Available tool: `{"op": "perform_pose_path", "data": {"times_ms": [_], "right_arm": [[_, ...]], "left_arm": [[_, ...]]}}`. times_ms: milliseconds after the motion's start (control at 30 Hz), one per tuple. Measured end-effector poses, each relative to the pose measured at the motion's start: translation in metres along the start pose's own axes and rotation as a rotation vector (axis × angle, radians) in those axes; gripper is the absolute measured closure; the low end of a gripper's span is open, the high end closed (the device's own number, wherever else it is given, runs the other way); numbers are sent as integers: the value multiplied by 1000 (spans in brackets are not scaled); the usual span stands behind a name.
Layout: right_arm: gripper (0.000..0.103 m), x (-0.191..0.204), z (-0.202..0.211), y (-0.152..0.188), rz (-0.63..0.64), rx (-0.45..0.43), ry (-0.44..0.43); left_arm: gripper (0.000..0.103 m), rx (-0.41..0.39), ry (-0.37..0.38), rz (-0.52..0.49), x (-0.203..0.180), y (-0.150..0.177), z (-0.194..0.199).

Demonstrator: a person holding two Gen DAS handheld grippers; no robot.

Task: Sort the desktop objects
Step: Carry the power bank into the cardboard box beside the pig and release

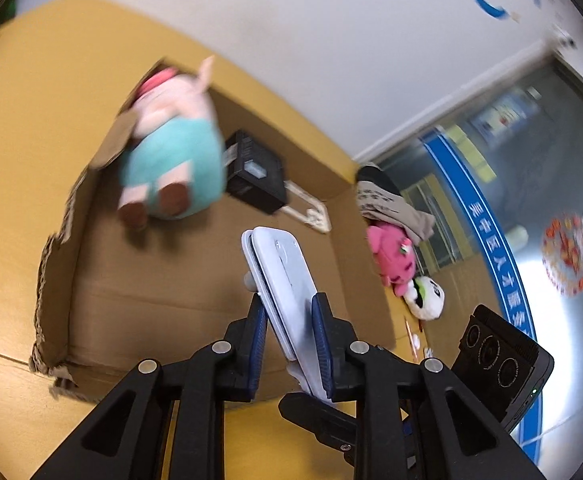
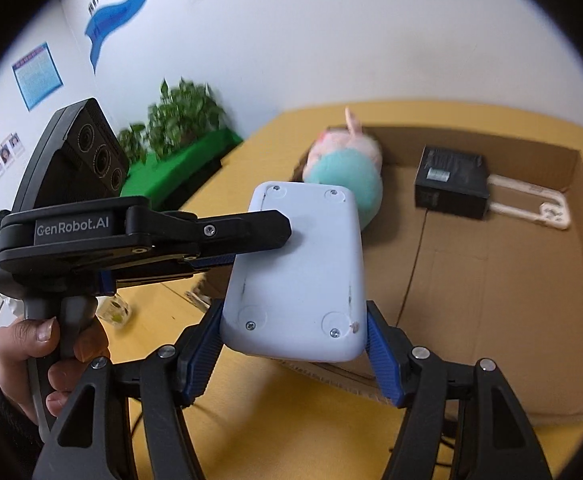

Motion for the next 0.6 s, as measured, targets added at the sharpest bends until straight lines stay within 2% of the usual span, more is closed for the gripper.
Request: {"op": "perform_pose_path", "data": {"times_ms": [133,333,600], "right_arm": [[38,-18,-37,9,-54,77,-8],[38,-26,-66,9,-77,146,-15],[38,-41,-98,17,-125,245,-18]], "left_arm": [[81,46,-26,70,32,1,-24],[81,46,-140,81,49,-2,-32],[80,95,-270,83,68,-4,-48]]}}
Point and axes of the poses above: each gripper's, at about its wrist camera, not at the fingertips, and z roughly against the way its jaws point, x to its left, y to its underside, the point moved 9 cm from there along -z, roughly the way its jaws point, and after that the axes turned 15 degrees about -y, right-handed, at the moved point
